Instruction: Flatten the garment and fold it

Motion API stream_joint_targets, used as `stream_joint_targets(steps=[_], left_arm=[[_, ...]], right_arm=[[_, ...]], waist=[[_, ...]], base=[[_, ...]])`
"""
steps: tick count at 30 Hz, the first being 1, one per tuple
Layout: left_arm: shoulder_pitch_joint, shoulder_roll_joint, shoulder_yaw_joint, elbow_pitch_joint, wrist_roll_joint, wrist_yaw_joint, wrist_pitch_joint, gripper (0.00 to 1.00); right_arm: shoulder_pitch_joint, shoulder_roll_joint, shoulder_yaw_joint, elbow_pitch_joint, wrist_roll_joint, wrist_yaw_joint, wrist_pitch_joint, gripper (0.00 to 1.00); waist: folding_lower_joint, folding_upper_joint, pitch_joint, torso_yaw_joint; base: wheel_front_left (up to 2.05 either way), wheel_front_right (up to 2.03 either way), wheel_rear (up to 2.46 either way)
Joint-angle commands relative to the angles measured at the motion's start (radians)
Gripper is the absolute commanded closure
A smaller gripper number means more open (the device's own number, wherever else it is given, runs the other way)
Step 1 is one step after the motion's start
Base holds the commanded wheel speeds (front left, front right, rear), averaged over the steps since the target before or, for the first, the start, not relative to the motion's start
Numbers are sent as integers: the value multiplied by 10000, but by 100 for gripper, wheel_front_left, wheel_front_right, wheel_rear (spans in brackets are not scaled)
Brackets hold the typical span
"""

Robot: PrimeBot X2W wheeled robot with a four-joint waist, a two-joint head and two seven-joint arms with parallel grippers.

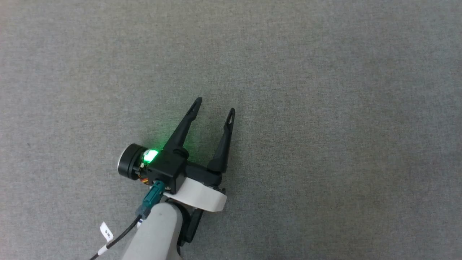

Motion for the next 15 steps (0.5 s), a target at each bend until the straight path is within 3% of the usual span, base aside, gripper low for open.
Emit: stream_joint_targets(steps=[1,7,15], left_arm=[[-19,16,50,80,-13,36,-47,0],[370,16,38,301,-212,137,-47,0],[1447,16,114,479,-477,376,-47,0]], right_arm=[[-112,266,60,26,-70,21,-48,0],[-374,425,297,105,-172,21,-27,0],[-736,547,935,-677,-351,21,195,0]], waist=[[0,0,-247,-53],[0,0,-1390,-187],[0,0,-3426,-384]], base=[[0,0,0],[0,0,0],[0,0,0]])
